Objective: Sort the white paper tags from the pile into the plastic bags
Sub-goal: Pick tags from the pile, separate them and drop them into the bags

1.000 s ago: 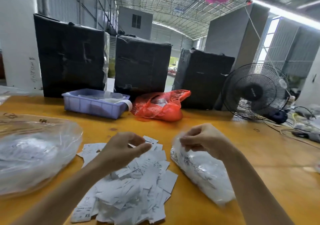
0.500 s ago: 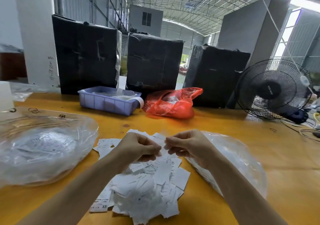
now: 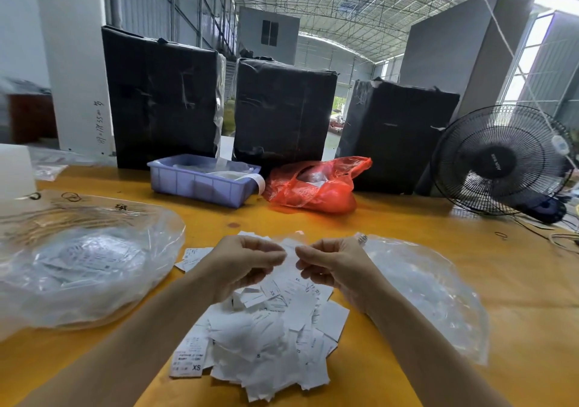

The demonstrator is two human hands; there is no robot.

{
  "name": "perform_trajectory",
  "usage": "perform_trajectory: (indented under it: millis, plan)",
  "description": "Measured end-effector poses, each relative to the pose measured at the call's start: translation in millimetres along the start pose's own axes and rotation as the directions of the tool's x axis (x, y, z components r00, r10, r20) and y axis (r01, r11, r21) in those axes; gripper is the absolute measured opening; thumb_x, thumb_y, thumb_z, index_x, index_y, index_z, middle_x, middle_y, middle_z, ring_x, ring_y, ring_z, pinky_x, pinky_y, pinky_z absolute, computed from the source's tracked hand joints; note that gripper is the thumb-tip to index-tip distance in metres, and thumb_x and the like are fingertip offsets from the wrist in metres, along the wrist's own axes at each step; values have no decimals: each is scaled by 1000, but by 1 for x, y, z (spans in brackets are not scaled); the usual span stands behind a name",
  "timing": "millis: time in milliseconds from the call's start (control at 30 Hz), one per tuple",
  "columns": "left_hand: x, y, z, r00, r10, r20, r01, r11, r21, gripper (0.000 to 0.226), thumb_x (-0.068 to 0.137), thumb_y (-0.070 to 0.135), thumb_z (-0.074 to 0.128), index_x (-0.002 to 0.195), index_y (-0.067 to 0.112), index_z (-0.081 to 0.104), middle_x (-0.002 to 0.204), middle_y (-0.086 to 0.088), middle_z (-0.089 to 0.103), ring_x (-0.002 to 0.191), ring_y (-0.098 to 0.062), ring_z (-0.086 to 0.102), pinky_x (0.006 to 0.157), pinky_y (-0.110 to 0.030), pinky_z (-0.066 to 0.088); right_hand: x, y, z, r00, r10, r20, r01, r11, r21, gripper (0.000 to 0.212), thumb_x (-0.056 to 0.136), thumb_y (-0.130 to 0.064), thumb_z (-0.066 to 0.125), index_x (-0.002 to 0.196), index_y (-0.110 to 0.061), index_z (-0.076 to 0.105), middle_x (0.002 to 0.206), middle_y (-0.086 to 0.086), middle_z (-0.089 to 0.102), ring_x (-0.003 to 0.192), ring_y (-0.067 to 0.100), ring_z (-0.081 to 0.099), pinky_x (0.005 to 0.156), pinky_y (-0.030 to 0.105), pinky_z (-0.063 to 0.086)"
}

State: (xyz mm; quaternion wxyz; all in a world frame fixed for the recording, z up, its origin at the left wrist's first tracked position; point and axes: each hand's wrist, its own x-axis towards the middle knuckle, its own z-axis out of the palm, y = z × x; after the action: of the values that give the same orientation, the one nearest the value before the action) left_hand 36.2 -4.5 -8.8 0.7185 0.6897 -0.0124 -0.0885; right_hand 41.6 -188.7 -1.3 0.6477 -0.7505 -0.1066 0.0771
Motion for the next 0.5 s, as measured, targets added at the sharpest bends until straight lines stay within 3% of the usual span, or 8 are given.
perform_trajectory:
  millis: [67, 133, 233, 367, 500]
  plan:
    - [3, -1, -1, 996, 15, -82, -25, 992, -127, 23, 57, 18, 77, 77, 9, 71, 67, -2, 70, 61, -11, 62, 58, -20, 49, 0, 1, 1, 999, 26, 32, -26, 1000, -15, 9, 83, -17, 70, 77, -9, 69, 71, 2, 72, 62, 10, 66, 59, 19, 50]
    - [6, -2, 0, 992, 13, -126, -44, 968, -246, 18, 68, 16, 74, 82, 7, 68, 72, -3, 73, 71, -15, 66, 64, -23, 49, -1, 2, 4, 996, 43, 83, -40, 998, -40, 7, 83, -14, 70, 80, -8, 69, 73, 3, 72, 63, 11, 66, 60, 20, 50]
    - [7, -4, 3, 990, 21, -141, -62, 952, -299, 12, 78, 14, 70, 84, 5, 67, 72, -3, 74, 69, -14, 69, 64, -23, 49, -2, 3, 10, 994, 25, 106, -18, 998, -66, 8, 79, -15, 74, 77, -8, 70, 72, 4, 72, 63, 12, 65, 59, 19, 50]
    - [5, 0, 3, 990, 88, -111, -106, 980, -167, 38, 64, 33, 74, 91, 7, 67, 84, -3, 76, 69, -10, 71, 65, -22, 52, -2, 1, 10, 996, -11, 88, 17, 998, -69, 14, 72, -20, 79, 67, -12, 68, 66, 2, 70, 59, 10, 63, 58, 18, 48]
    - [1, 3, -5, 974, 202, 100, -211, 973, 92, 71, 54, 40, 77, 119, 27, 52, 108, -2, 71, 96, -13, 67, 80, -26, 52, -4, -1, 7, 988, -1, 157, 22, 991, -132, 20, 62, -30, 82, 60, -18, 67, 64, 2, 69, 57, 10, 62, 60, 20, 47]
